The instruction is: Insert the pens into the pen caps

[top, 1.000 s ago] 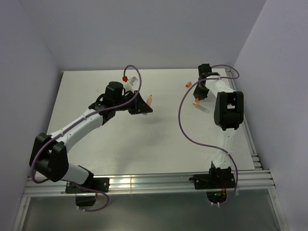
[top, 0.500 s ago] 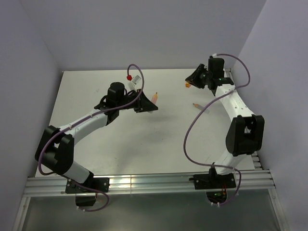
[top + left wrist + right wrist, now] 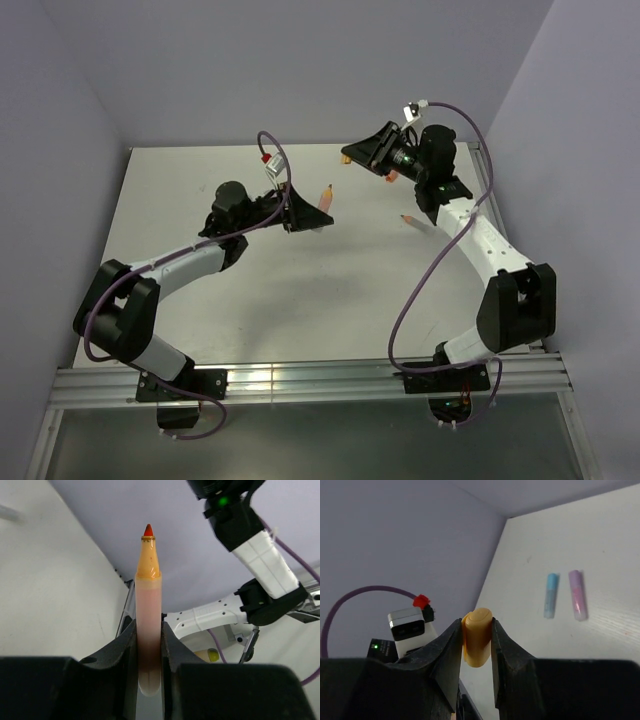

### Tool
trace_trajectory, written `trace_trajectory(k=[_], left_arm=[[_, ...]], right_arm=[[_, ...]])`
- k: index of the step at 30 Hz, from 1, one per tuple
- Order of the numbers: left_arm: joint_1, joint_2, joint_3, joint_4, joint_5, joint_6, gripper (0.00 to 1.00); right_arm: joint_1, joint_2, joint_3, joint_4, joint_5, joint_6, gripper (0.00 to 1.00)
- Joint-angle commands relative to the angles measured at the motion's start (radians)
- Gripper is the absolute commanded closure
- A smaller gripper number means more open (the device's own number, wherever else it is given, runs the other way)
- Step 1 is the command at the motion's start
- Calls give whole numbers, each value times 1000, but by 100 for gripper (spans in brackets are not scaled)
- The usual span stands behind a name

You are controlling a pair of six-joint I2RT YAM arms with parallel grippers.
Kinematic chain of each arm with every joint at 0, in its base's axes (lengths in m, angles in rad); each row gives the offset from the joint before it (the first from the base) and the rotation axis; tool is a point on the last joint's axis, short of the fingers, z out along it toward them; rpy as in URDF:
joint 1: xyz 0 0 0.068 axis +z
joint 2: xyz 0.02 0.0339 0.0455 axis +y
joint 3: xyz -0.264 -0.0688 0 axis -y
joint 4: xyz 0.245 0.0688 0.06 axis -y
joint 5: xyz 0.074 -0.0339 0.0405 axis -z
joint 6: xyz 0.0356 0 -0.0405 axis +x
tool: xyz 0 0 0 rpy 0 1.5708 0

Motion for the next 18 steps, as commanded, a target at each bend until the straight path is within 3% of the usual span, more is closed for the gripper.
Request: trace_trajectory(k=[1, 7, 18], left_arm=[[-8, -19, -21, 284, 29, -145, 100], [-8, -6, -10, 435, 21, -243, 100], [-9, 16, 19, 518, 9, -304, 100]], right_arm=[[26, -70, -6, 196, -66, 92, 100], [50, -102, -74, 428, -111, 224, 100], [84, -151, -92, 453, -90, 235, 100]])
